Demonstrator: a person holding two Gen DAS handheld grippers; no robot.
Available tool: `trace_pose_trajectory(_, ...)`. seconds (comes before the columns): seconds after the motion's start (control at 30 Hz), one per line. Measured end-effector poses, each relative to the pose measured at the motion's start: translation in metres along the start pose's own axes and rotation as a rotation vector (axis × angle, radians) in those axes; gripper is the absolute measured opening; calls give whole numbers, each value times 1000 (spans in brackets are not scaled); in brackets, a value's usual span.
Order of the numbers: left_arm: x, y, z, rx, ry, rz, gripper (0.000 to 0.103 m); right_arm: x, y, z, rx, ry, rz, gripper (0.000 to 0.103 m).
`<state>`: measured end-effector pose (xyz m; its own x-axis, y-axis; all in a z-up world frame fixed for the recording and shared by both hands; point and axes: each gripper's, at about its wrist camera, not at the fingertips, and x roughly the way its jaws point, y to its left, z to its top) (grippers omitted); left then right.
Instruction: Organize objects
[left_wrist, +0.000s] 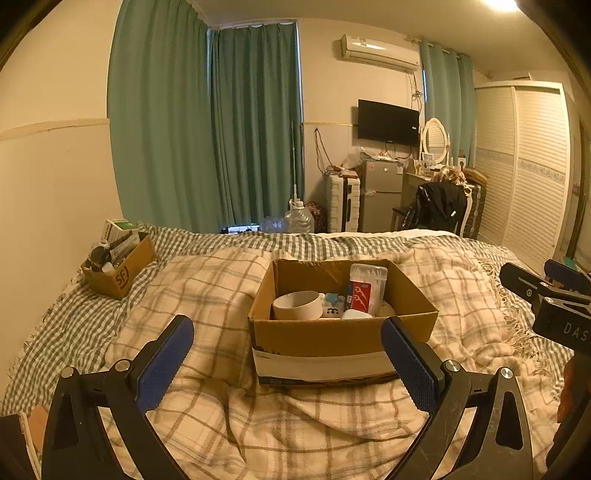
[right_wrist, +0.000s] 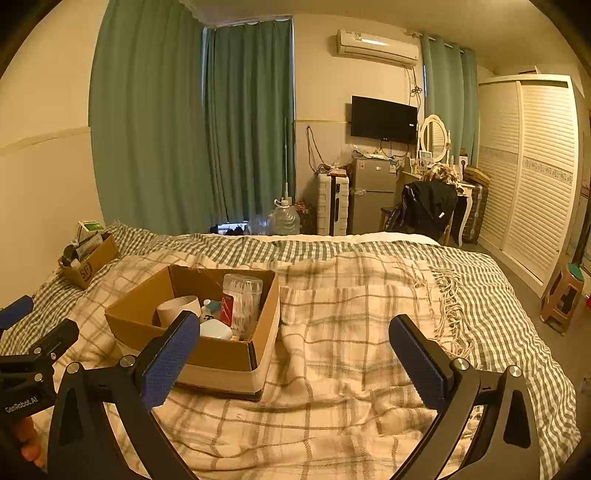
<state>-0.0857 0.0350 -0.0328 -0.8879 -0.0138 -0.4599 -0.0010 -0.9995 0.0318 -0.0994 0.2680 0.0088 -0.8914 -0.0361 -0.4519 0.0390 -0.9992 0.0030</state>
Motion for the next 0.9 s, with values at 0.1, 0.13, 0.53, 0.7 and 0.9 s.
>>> trace_pose_trajectory(0.1, 0, 0, 0, -2, 2, 0, 103, 0, 1, 0, -4, 1, -3, 103)
trace_pose_trajectory(0.13, 0, 0, 0, -3, 2, 2, 103, 0, 1, 0, -6, 3, -5, 103)
trace_pose_trajectory(0.53, 3, 1, -2, -20, 25, 0, 103, 4, 3, -1, -14, 12, -7, 103)
trace_pose_trajectory(0.7, 3, 1, -2, -22, 25, -4, 103, 5, 4, -3, -21, 19, -7, 103)
trace_pose_trajectory(0.9, 3, 1, -1, -23, 30, -10, 103, 7, 5, -4, -22, 21, -11, 103)
